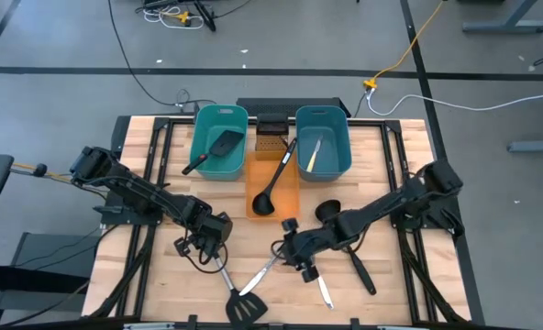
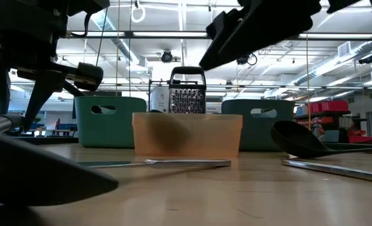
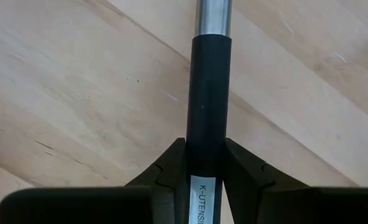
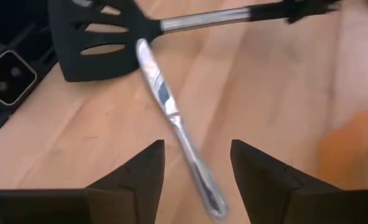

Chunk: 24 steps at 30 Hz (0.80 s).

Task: Pick & Place Kitchen Items
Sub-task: Put the black spatula into the green bin

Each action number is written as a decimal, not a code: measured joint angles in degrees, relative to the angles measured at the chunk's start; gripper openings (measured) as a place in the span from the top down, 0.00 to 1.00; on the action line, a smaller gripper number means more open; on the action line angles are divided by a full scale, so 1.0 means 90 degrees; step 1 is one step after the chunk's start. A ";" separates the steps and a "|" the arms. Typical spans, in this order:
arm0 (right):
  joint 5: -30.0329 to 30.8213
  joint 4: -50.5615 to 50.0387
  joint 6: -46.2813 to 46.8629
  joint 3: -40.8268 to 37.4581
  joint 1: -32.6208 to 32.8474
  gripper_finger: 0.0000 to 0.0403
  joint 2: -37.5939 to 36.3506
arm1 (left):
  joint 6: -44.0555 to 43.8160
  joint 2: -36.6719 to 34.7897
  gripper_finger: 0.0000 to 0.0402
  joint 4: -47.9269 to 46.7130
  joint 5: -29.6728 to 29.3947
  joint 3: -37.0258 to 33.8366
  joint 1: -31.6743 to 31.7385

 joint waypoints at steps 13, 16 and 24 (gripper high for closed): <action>0.0032 -0.0267 -0.0579 0.0932 -0.0061 0.47 0.1547 | -0.0117 0.0000 0.79 0.0022 -0.0020 0.0000 0.0010; -0.0175 -0.0476 -0.0593 0.1169 -0.0141 0.47 0.1773 | -0.0117 0.0000 0.79 0.0024 -0.0027 0.0000 0.0010; -0.0414 -0.0498 -0.0644 0.1243 -0.0297 0.48 0.2051 | -0.0114 0.0000 0.79 0.0024 -0.0031 0.0000 0.0010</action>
